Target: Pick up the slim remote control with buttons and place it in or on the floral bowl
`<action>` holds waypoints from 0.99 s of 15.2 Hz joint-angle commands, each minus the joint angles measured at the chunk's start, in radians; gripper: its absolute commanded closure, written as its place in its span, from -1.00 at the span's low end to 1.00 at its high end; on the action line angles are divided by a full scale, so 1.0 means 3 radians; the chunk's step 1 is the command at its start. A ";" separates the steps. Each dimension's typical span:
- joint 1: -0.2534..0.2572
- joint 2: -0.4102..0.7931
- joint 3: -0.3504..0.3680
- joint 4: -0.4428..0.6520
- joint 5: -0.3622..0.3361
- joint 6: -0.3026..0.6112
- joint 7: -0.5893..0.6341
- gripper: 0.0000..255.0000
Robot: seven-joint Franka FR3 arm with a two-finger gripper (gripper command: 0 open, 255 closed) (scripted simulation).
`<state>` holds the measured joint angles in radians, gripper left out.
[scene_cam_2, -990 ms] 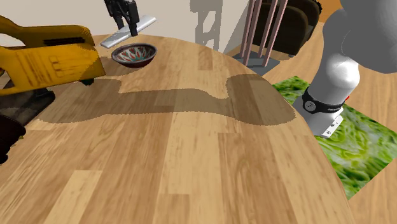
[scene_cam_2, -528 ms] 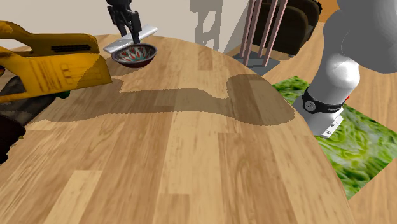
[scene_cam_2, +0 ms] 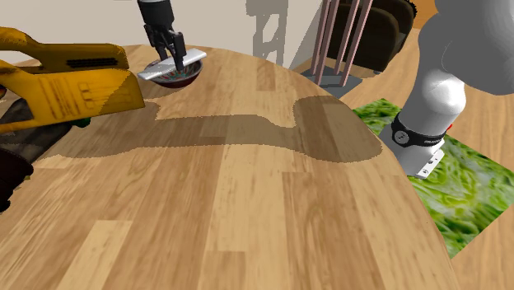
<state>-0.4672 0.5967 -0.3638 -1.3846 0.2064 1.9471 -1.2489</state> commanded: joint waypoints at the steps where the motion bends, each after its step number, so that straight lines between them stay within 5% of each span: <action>1: -0.0002 0.0006 -0.0001 -0.0007 0.0001 0.0012 -0.0001 1.00; 6: -0.0002 0.0006 -0.0001 -0.0006 0.0001 0.0012 -0.0001 1.00; 7: -0.0003 0.0007 -0.0001 -0.0004 0.0002 0.0011 -0.0002 -1.00; 12: -0.0002 0.0006 -0.0001 -0.0006 0.0001 0.0012 -0.0001 -1.00; 15: -0.0011 -0.0068 -0.0021 0.0217 -0.0032 -0.0280 0.0025 -1.00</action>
<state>-0.4669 0.5774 -0.3688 -1.3556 0.1987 1.9005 -1.2440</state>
